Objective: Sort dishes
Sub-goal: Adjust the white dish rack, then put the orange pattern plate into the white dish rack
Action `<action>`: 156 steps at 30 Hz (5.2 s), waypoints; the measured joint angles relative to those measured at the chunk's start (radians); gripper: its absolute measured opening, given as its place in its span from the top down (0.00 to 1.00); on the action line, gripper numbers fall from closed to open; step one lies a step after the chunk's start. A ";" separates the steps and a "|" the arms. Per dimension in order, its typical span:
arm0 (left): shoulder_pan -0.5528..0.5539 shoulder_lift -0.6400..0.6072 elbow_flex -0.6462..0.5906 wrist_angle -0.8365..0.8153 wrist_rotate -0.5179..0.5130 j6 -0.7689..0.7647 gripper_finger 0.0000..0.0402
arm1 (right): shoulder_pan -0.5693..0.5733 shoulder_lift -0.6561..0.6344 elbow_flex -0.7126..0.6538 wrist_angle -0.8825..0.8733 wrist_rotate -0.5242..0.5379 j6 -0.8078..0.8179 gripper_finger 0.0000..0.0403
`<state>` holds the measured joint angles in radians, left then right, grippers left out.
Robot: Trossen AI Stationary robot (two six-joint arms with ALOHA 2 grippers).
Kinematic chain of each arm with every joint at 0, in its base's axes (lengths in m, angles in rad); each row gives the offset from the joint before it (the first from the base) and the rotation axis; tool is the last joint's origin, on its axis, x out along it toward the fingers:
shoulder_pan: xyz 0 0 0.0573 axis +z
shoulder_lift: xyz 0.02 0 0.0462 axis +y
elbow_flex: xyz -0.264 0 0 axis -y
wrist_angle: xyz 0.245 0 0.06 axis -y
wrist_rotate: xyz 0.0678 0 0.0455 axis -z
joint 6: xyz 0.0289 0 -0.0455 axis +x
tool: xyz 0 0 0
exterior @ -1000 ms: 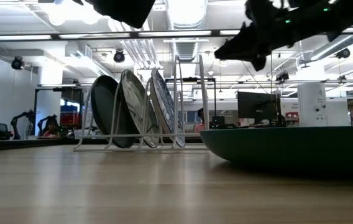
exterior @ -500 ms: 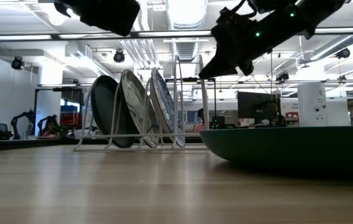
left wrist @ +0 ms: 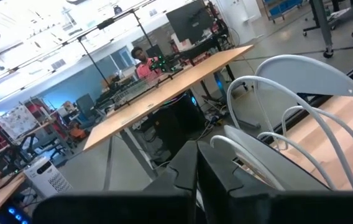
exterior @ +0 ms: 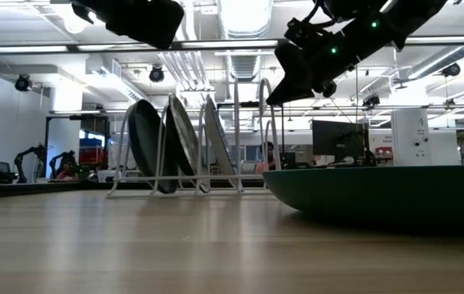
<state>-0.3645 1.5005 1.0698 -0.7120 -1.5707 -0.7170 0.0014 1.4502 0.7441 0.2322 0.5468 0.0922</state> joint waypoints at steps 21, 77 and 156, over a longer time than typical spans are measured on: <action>0.009 0.069 0.215 0.076 0.692 0.247 1.00 | 0.111 -0.254 -0.038 -0.685 -0.411 0.317 1.00; -0.054 0.807 0.686 0.189 1.082 -0.043 1.00 | 0.309 -0.263 -0.277 -0.598 -0.583 0.545 0.51; -0.062 0.885 0.700 0.301 0.853 0.005 1.00 | 0.276 -0.292 -0.294 -0.498 -0.565 0.484 0.78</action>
<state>-0.4267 2.3856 1.7699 -0.4107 -0.7182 -0.7115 0.2771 1.1581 0.4496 -0.2660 -0.0185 0.5762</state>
